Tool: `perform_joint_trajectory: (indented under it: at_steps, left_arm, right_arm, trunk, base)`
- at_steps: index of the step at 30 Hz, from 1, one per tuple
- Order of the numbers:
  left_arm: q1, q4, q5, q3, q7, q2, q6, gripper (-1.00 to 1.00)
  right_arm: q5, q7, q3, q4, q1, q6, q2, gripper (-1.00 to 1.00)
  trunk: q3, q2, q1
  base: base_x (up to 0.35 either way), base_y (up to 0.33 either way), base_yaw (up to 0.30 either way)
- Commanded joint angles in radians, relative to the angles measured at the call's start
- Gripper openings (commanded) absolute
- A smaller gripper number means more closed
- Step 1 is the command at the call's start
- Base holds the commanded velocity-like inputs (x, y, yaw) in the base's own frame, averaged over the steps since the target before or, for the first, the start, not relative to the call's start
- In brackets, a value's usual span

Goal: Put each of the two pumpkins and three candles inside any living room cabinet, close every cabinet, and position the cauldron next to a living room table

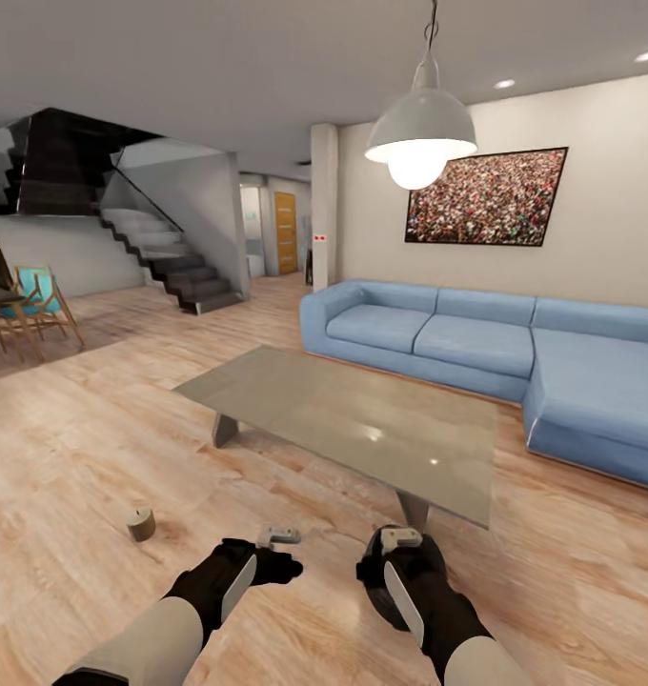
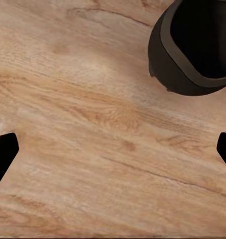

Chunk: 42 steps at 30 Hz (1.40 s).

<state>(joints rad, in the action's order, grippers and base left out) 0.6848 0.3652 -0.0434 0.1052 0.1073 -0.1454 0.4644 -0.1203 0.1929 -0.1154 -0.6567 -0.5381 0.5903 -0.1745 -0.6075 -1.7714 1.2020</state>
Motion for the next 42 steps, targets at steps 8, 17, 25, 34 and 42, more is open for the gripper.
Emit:
perform_joint_trajectory:
  at_steps: [8, 17, 25, 34, 42]
  left_arm:
    - [0.000, 0.011, -0.004, 0.005, -0.003, 0.002, 0.005, 1.00]
    - [-0.001, 0.014, -0.010, 0.004, -0.010, 0.007, -0.003, 1.00]
    - [-0.001, 0.014, -0.018, 0.003, -0.011, 0.008, -0.023, 1.00]
    - [-0.001, 0.014, -0.020, 0.000, -0.011, 0.009, -0.031, 1.00]
    - [-0.001, 0.014, -0.020, 0.000, -0.009, 0.009, -0.033, 1.00]
  right_arm:
    - [-0.011, -0.014, -0.007, 0.000, 0.000, -0.001, 0.000, 1.00]
    - [-0.010, -0.015, -0.039, 0.001, 0.002, -0.007, 0.000, 1.00]
    - [-0.010, -0.015, -0.080, 0.000, 0.005, -0.007, 0.000, 1.00]
    - [-0.010, -0.015, -0.083, 0.001, 0.006, -0.008, 0.000, 1.00]
    - [-0.010, -0.016, -0.086, 0.002, 0.007, -0.009, 0.000, 1.00]
  trunk:
    - [0.024, 0.056, -0.031]
    - [0.052, 0.119, -0.066]
    - [0.077, 0.175, -0.097]
    - [0.106, 0.238, -0.131]
    - [0.131, 0.294, -0.162]
  base:
    - [-0.337, 0.000, 0.288]
    - [-0.214, 0.000, 0.275]
    - [-0.015, 0.000, 0.281]
    - [-0.001, 0.000, 0.282]
    - [0.000, 0.000, 0.287]
